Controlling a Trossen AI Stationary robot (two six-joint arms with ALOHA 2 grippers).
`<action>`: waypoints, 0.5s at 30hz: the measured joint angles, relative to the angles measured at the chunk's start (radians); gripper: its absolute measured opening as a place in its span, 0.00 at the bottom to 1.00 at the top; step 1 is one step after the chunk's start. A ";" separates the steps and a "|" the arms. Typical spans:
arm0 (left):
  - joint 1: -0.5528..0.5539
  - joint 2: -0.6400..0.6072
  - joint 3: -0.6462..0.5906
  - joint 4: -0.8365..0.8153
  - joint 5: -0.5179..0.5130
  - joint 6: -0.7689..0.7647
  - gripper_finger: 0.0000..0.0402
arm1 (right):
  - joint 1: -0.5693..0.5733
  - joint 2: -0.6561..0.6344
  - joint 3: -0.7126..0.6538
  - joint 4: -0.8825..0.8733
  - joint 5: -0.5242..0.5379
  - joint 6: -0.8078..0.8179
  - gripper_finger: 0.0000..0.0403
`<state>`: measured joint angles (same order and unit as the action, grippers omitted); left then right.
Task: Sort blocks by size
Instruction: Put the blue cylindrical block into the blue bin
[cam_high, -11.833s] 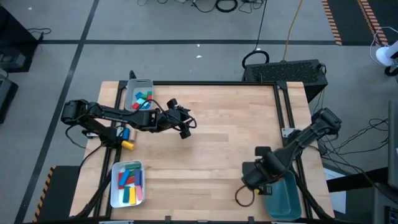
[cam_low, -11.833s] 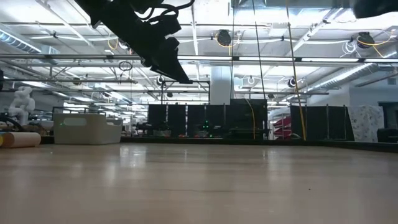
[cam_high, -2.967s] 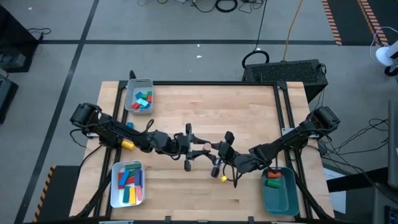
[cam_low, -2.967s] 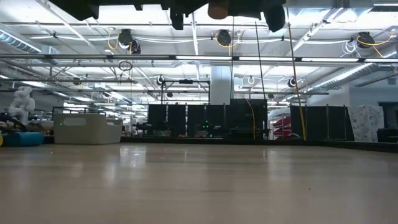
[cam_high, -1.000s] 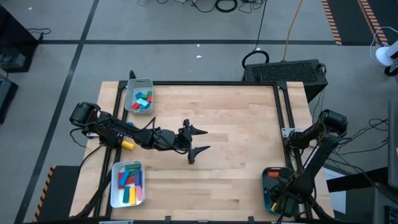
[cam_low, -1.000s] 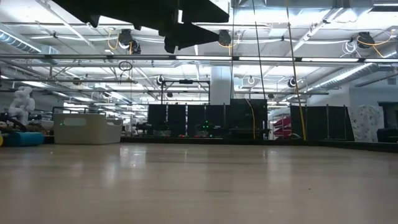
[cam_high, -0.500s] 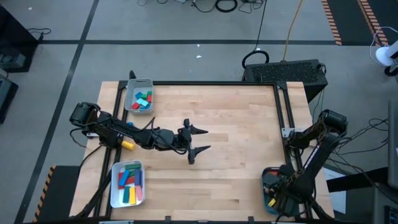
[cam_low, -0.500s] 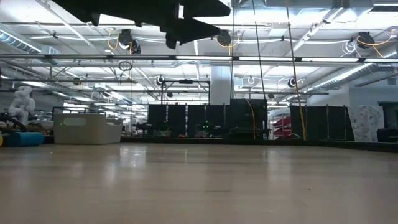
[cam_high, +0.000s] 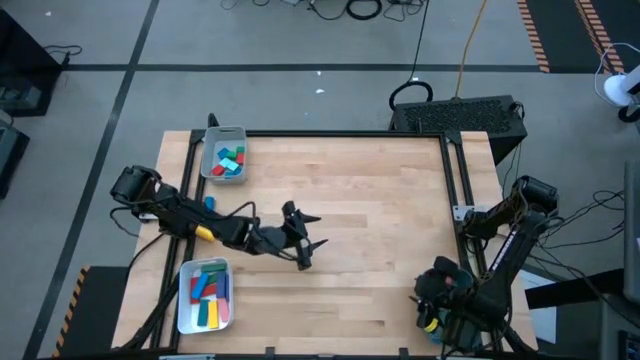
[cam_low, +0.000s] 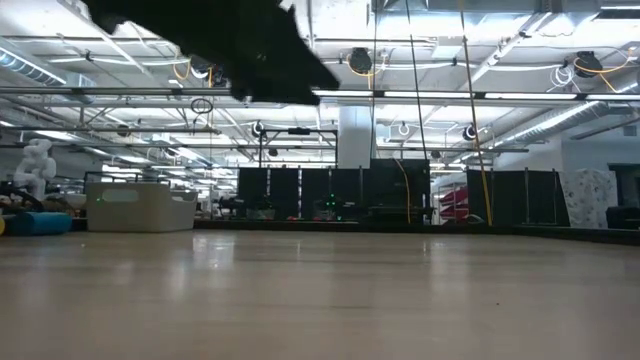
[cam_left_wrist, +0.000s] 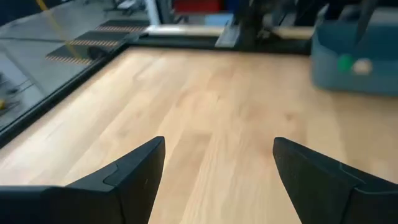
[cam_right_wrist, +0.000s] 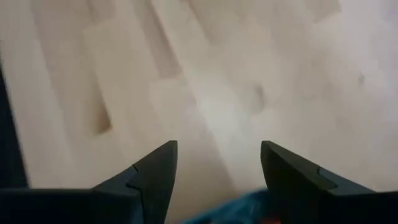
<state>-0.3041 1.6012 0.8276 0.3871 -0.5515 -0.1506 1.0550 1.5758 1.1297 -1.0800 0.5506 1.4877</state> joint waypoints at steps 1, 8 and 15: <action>-0.012 0.000 0.000 -0.027 -0.022 -0.014 0.75 | -0.007 0.000 0.000 -0.001 0.020 -0.012 0.53; -0.074 0.000 0.000 -0.107 -0.070 -0.054 0.75 | -0.071 0.000 0.000 0.015 0.173 -0.152 0.53; -0.117 0.000 0.000 -0.115 -0.122 -0.054 0.75 | -0.178 0.000 0.000 0.110 0.264 -0.324 0.53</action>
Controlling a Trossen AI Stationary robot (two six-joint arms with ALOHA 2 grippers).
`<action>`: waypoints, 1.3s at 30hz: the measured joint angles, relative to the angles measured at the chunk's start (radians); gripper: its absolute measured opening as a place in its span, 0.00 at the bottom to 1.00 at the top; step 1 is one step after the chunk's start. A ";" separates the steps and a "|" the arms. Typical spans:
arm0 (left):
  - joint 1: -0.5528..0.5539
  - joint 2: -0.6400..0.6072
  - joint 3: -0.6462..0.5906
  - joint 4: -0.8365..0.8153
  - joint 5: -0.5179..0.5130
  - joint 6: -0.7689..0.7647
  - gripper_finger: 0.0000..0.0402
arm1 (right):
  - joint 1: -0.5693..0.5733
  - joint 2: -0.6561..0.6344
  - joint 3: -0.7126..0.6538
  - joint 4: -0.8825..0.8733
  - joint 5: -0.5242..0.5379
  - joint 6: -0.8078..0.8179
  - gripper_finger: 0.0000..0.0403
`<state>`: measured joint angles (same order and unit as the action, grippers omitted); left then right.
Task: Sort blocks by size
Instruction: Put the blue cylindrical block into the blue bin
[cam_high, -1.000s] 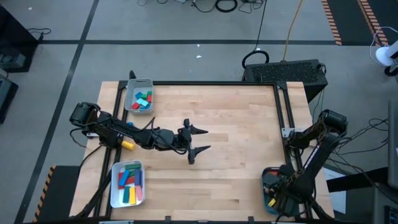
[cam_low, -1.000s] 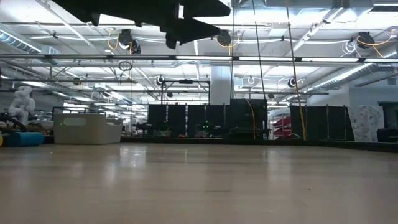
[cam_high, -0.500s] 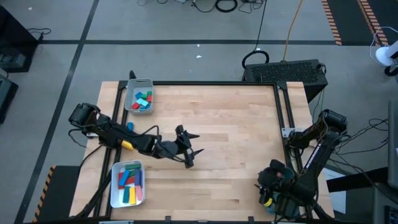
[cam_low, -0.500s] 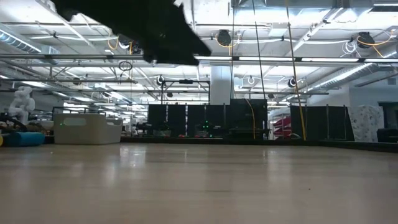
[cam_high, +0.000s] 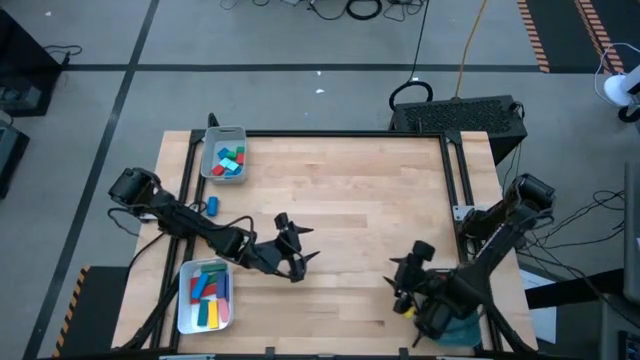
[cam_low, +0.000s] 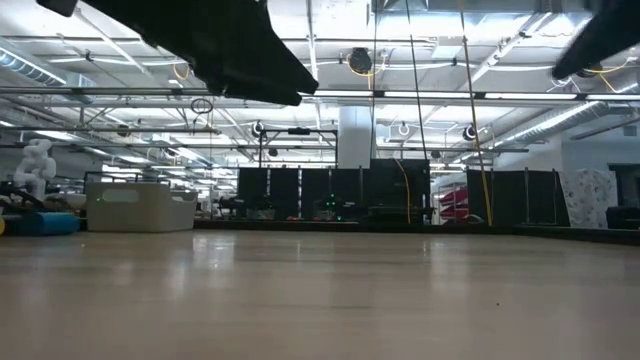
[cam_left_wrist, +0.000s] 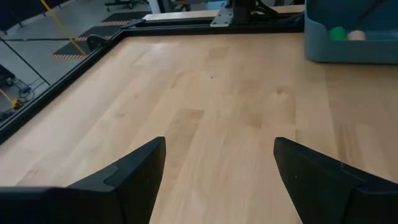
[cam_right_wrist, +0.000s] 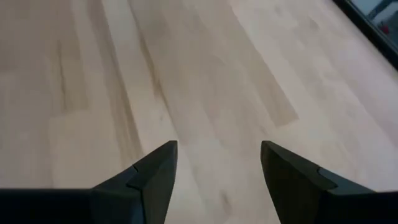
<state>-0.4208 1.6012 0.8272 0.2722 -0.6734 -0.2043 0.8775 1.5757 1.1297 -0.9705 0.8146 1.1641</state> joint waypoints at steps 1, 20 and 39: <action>-0.004 0.000 0.000 -0.001 -0.003 0.000 0.75 | -0.017 0.000 0.000 0.026 0.000 -0.039 0.53; -0.105 -0.152 0.000 -0.776 0.022 -0.728 0.75 | -0.379 0.000 0.000 0.748 -0.052 -0.944 0.53; 0.265 -0.190 -0.037 -1.414 0.166 -1.064 0.75 | -0.563 0.100 0.000 0.892 -0.325 -1.021 0.53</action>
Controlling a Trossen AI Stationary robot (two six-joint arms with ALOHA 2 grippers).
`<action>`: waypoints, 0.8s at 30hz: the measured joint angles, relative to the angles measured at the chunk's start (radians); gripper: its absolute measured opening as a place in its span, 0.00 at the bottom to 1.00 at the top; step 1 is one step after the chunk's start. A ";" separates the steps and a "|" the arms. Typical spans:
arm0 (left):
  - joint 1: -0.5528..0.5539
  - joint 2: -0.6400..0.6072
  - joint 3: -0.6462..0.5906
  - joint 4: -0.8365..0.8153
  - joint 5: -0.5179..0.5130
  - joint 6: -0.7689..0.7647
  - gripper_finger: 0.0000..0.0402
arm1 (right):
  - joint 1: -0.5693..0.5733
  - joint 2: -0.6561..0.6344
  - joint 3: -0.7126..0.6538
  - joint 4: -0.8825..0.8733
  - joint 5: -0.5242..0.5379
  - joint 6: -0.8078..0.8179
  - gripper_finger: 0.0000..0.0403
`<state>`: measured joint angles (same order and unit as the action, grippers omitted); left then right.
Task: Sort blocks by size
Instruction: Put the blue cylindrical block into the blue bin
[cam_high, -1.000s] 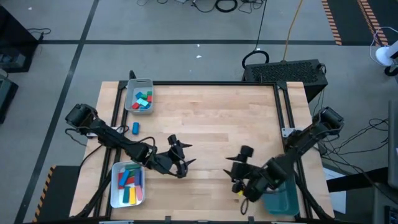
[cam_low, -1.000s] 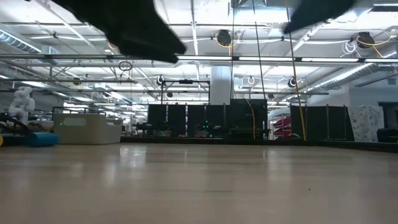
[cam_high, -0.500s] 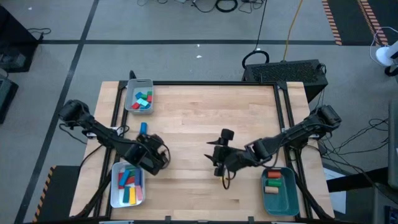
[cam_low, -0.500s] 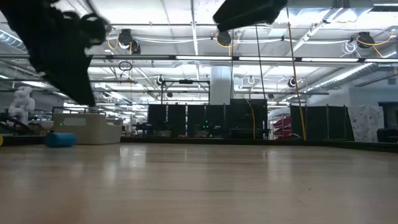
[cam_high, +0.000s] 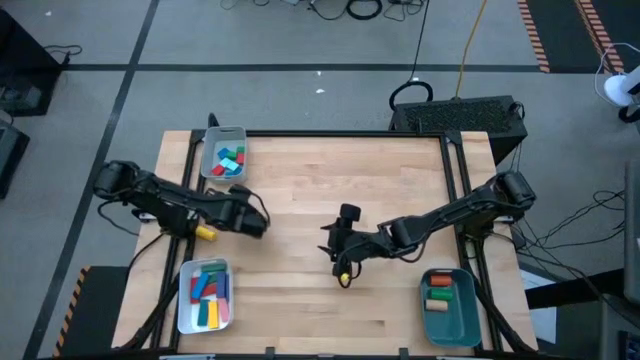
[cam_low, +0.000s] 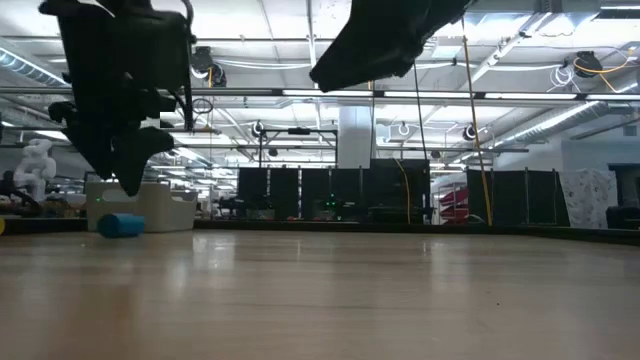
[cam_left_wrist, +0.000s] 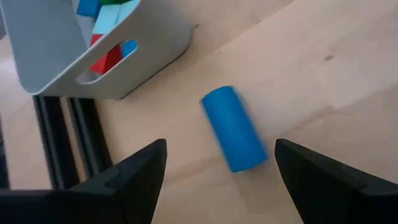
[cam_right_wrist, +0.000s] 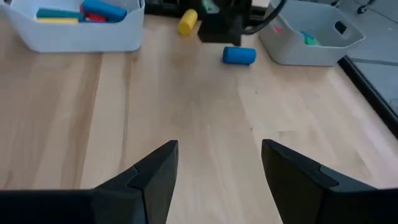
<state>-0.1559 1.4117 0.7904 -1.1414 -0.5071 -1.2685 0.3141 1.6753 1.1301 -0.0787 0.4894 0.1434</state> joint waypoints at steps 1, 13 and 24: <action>0.018 0.000 -0.002 0.000 0.003 0.012 0.75 | 0.000 0.009 0.000 0.001 -0.001 -0.002 0.53; 0.144 0.000 -0.051 0.275 0.053 0.197 0.75 | 0.001 0.030 0.000 -0.037 -0.025 -0.006 0.53; 0.197 0.007 -0.173 0.692 0.153 0.327 0.75 | 0.002 0.030 -0.001 -0.091 -0.025 0.045 0.53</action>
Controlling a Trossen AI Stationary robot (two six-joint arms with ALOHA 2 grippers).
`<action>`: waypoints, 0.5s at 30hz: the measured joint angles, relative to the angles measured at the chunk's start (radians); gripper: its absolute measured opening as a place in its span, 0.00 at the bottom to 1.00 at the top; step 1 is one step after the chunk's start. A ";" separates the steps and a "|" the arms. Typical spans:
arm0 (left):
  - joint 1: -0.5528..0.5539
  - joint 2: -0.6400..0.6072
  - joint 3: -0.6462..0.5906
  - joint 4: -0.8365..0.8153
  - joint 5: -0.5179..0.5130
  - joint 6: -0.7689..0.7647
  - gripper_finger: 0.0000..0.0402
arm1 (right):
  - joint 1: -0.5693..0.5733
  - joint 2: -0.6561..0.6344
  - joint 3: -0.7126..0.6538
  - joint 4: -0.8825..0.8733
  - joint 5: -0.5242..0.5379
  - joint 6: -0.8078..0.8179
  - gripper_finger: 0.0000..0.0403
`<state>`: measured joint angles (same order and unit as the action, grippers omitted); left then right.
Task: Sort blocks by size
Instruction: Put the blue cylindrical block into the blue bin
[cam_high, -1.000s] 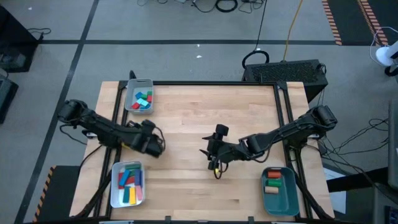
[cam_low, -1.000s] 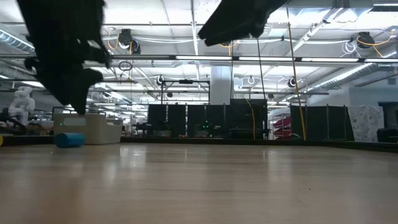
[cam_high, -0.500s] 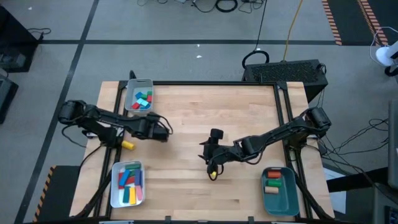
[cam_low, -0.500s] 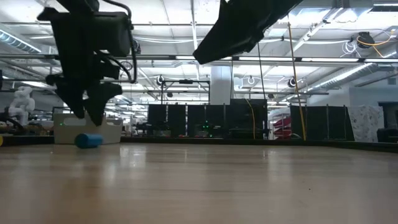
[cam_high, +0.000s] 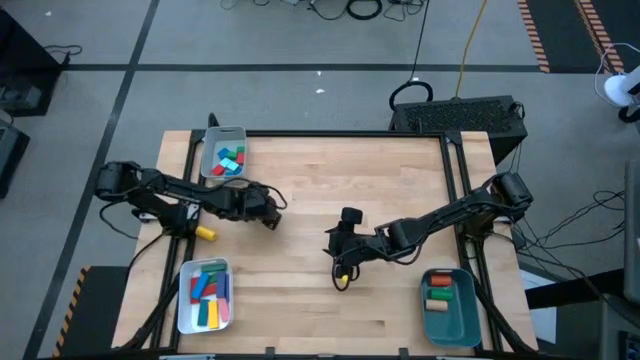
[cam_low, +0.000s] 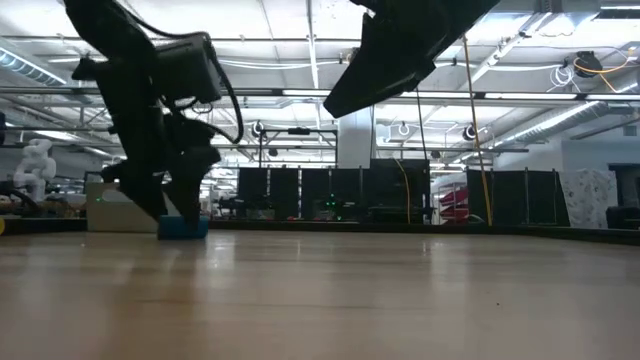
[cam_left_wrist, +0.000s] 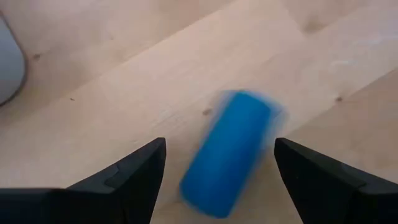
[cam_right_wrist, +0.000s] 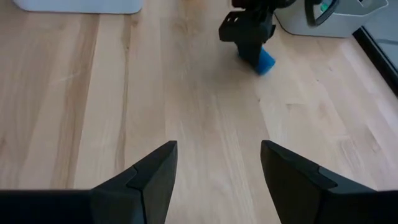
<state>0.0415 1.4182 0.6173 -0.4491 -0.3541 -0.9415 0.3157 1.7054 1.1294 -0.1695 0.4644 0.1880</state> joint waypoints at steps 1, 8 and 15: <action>0.003 0.008 -0.004 0.006 0.005 0.005 0.75 | 0.000 0.000 0.000 0.000 0.000 0.008 0.53; 0.011 0.055 -0.017 0.000 0.003 0.018 0.75 | 0.008 0.000 0.000 -0.005 0.000 0.021 0.53; 0.008 0.075 -0.018 0.043 -0.002 0.138 0.63 | 0.008 -0.001 0.000 -0.007 0.000 0.040 0.53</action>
<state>0.0498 1.4929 0.5991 -0.4056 -0.3557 -0.8034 0.3233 1.7046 1.1294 -0.1768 0.4648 0.2276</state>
